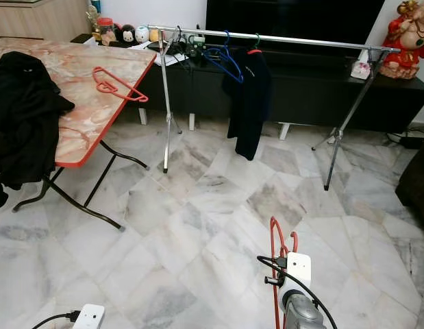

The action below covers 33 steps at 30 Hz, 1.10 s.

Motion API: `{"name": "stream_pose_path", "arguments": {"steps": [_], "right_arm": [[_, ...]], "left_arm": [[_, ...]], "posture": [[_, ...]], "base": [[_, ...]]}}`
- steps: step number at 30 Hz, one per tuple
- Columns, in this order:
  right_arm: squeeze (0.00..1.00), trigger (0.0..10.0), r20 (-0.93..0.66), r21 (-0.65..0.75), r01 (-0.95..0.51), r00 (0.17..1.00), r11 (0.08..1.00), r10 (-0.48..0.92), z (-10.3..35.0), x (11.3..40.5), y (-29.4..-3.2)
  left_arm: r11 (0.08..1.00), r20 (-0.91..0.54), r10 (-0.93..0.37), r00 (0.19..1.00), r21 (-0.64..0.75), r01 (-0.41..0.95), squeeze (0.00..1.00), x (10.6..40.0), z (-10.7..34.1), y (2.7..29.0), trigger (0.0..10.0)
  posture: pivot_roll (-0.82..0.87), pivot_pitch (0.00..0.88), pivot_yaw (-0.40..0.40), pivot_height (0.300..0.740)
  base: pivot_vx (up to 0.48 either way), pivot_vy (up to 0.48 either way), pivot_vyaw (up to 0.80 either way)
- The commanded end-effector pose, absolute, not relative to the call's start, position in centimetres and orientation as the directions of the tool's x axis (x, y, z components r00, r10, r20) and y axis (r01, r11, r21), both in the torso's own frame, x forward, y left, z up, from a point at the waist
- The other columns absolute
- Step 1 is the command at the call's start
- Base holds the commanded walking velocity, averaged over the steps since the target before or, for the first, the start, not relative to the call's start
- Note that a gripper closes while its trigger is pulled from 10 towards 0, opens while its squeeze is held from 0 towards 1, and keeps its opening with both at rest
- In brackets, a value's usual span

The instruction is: Hang hanger

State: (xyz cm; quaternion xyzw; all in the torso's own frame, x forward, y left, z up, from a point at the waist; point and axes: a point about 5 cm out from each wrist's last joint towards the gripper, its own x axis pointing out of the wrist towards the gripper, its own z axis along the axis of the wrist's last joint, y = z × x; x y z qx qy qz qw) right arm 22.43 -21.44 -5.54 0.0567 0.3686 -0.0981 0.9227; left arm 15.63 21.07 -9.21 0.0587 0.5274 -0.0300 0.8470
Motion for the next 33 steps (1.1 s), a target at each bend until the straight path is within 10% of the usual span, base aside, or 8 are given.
{"name": "stream_pose_path", "arguments": {"steps": [1, 33], "right_arm": [[0.00, 10.0, -0.673, 0.043, 0.239, 0.725, 0.970, -0.148, -5.1, 23.0, -21.6], [0.00, 10.0, -0.750, 0.009, 0.258, 0.640, 0.966, -0.164, -7.0, 20.0, -21.8]], "left_arm": [[0.991, -0.899, 0.015, 0.437, 0.073, 0.116, 0.00, 15.4, -9.4, 21.0, 10.0], [0.985, -0.917, 0.049, 0.395, 0.110, 0.132, 0.00, 13.7, -9.7, 22.5, 10.0]], "posture": [[-0.02, 0.000, -0.068, 0.740], [-0.03, 0.000, -0.053, 0.740]], "base": [[0.289, 0.000, 0.00], [0.365, 0.000, -0.24]]}}
